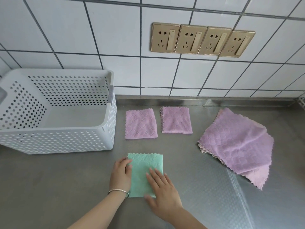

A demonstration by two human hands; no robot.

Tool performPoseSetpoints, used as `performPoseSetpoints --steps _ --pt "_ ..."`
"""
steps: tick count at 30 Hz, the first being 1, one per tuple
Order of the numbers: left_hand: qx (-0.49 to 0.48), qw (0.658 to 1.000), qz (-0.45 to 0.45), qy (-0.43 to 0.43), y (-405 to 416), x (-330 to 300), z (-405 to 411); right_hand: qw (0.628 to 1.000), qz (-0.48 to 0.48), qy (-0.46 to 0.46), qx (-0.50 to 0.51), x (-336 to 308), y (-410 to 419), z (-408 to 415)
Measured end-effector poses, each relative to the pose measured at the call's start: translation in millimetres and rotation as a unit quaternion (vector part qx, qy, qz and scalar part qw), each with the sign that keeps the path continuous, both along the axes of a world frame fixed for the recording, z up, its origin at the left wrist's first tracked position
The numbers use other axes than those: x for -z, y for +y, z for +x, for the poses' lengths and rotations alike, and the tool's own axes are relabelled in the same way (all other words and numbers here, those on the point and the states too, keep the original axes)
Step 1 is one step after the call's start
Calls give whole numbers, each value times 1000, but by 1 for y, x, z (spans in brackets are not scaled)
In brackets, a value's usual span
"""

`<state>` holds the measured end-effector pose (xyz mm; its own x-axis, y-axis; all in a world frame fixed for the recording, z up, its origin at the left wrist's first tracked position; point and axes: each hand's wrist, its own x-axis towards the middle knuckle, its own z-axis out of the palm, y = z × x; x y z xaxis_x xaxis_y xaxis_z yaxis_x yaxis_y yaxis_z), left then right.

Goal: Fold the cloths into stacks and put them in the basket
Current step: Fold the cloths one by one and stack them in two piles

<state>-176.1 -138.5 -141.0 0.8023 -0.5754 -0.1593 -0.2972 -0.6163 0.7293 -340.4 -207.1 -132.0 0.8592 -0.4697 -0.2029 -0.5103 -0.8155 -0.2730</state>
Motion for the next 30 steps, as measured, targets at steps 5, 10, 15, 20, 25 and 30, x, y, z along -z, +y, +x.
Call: performPoseSetpoints --steps 5,10,15,20,25,30 --pt "187 956 114 -194 12 14 -10 999 -22 26 29 2 -11 2" --pt "240 913 216 -250 18 28 -7 999 -15 42 31 19 -7 5" --pt "170 943 168 -231 17 18 -5 994 35 -8 103 4 -10 8" --pt "-63 982 154 -89 17 2 -17 909 212 -63 353 -15 -20 4" --pt "-100 975 200 -17 12 2 -23 880 261 -55 394 -11 -16 10" --pt "-49 989 130 49 7 -7 -24 878 270 -82 387 -21 -15 9"
